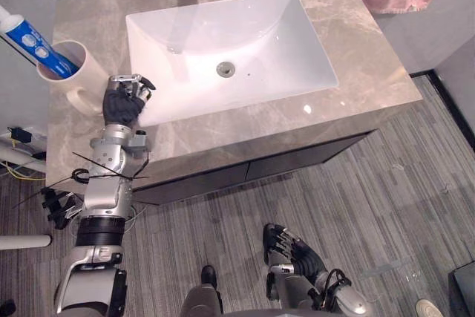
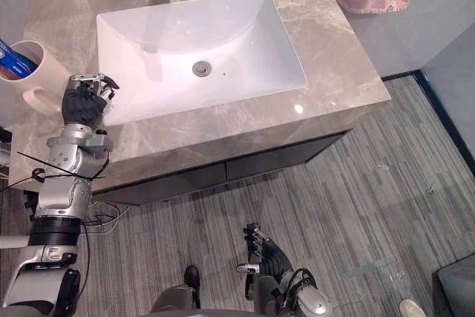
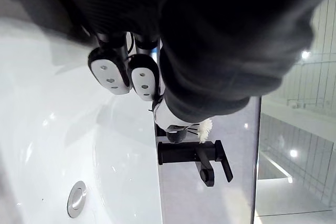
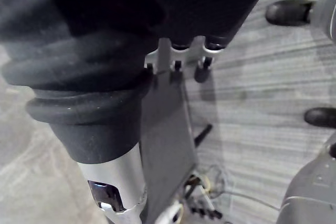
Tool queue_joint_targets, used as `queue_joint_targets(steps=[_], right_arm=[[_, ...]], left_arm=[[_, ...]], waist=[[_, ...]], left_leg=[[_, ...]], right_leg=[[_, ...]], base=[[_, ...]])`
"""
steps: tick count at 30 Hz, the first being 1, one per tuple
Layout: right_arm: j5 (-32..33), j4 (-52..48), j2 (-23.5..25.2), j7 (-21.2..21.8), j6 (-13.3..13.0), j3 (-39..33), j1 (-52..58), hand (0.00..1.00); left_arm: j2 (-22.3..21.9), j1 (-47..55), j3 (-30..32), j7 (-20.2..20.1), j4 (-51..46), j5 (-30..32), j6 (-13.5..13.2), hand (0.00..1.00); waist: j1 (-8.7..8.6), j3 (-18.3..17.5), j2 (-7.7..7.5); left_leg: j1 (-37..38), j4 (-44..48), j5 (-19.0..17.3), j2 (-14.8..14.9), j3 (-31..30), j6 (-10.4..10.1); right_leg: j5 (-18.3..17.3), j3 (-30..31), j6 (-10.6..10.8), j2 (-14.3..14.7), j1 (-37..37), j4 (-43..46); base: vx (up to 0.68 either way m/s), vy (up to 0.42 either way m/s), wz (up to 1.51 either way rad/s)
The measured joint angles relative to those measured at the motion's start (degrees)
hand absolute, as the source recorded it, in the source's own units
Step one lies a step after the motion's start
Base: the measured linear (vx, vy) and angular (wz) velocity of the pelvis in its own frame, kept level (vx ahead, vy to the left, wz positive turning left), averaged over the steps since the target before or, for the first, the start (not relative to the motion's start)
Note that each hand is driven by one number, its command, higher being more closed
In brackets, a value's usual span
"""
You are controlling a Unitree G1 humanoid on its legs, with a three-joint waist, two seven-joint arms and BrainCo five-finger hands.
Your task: Organize washtable
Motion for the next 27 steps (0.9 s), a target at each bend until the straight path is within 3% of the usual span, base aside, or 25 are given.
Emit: queue_joint_targets(steps=[11, 16, 23, 27], right_arm=[[0.01, 0.00, 0.12, -0.09, -0.08, 0.07, 0.70, 0.00], [0.01, 0.02, 0.88, -0.10, -0.09, 0.02, 0.64, 0.00], [0.01, 0.09, 1.01, -0.08, -0.08, 0.19, 0.59, 0.00], [-0.02, 0.56, 0.58, -0.03, -0.08, 0.17, 0.59, 0.00]], left_arm=[[1.20, -3.24, -0.05, 0.41, 2.02, -0.02, 0.56, 1.00], [0.98, 2.89, -1.49, -1.05, -7.11, -0.28, 0.62, 1.00], [0.86, 10.75, -2.01, -4.27, -12.10, -2.73, 0.64, 1.00], [0.76, 14.77, -1.95, -5.08, -12.93, -3.71, 0.64, 1.00]], waist=[[-0.17, 1.21, 0.17], [0.23, 1.20, 0.19], [0.86, 1.14, 0.25], [1.89, 0.14, 1.28]], left_leg=[[-0.02, 0.14, -0.03, 0.01, 0.20, 0.01], [0.88, -0.09, -0.02, -0.14, 0.31, 0.02], [2.77, -0.06, 0.02, -0.24, -0.04, 0.08], [2.93, 0.02, 0.13, -0.14, -0.71, 0.09]], right_leg=[[0.04, 0.24, -0.04, 0.06, -0.13, -0.01], [0.09, 0.43, -0.05, 0.00, 0.57, 0.09], [0.00, -0.09, -0.04, -0.30, 2.75, -0.03], [-0.15, -0.83, -0.22, -0.32, 3.34, -0.02]], base=[[0.00, 0.019, -0.01], [0.00, 0.000, -0.01], [-0.02, 0.031, 0.03], [-0.02, 0.024, 0.09]])
